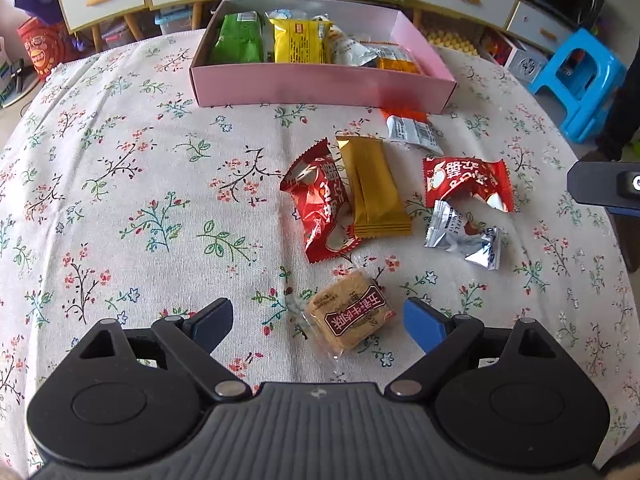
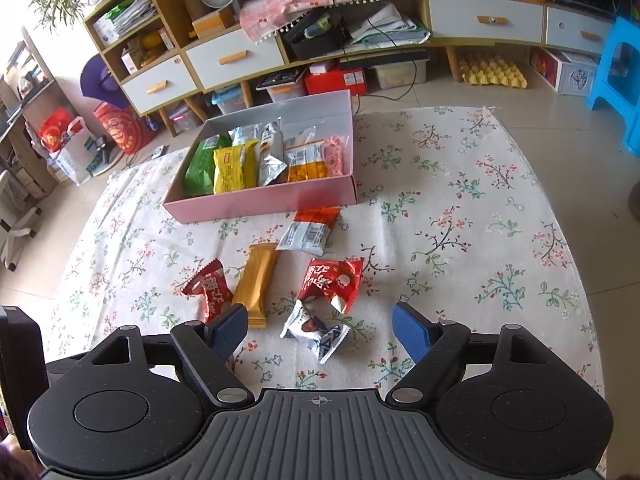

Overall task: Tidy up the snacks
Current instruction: 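Grasp the brown square pastry with the left tool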

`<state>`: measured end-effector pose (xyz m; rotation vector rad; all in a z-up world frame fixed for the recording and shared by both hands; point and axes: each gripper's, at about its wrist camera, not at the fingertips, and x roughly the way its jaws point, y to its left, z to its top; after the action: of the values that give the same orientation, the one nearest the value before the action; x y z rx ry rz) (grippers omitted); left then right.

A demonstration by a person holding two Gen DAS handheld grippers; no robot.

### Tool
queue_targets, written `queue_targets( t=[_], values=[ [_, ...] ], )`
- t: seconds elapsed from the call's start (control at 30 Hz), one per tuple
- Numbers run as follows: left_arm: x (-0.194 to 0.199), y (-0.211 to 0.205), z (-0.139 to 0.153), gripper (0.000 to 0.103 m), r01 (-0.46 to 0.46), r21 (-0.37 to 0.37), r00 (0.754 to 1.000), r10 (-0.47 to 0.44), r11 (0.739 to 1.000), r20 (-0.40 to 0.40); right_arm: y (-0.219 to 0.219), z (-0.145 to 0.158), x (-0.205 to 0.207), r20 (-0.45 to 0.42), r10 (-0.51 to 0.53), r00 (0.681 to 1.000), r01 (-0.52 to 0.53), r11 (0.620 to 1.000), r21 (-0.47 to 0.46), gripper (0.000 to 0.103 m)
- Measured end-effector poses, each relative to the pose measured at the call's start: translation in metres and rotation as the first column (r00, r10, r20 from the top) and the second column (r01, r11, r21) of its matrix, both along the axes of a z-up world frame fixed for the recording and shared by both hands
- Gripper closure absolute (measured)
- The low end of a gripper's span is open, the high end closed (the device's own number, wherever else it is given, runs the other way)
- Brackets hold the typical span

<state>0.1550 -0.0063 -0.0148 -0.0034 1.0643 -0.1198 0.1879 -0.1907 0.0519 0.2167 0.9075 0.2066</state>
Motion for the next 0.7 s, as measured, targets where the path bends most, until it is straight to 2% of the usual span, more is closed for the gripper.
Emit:
queue_targets(
  t=[0.27,0.47,0.53,0.63,0.7],
  values=[
    [-0.0001,-0.0068,-0.0043,0.020,0.048,0.033,0.998,-0.049,0.998,0.034,-0.0002,-0.0022,0.0014,-0.009,-0.002,1.000,0.002,1.000,0.000,0.022],
    [-0.0008,-0.0083,-0.0023,0.044,0.082,-0.010,0.996,-0.081,0.997,0.045,-0.0019,-0.0026,0.0022,-0.013,-0.006,1.000,0.006,1.000,0.006,0.022],
    [-0.0006,-0.0087,-0.0009,0.057,0.095,-0.028,0.995,-0.094,0.995,0.042,-0.0022,-0.0032,0.0026,-0.017,-0.008,1.000,0.009,1.000,0.008,0.022],
    [0.0004,-0.0079,-0.0002,0.066,0.094,-0.059,0.995,-0.093,0.994,0.030,-0.0018,-0.0040,0.0031,-0.019,-0.008,1.000,0.009,1.000,0.009,0.022],
    [0.0008,-0.0074,0.0001,0.068,0.094,-0.066,0.995,-0.093,0.993,0.025,-0.0019,-0.0042,0.0032,-0.020,-0.009,1.000,0.009,1.000,0.010,0.022]
  ],
)
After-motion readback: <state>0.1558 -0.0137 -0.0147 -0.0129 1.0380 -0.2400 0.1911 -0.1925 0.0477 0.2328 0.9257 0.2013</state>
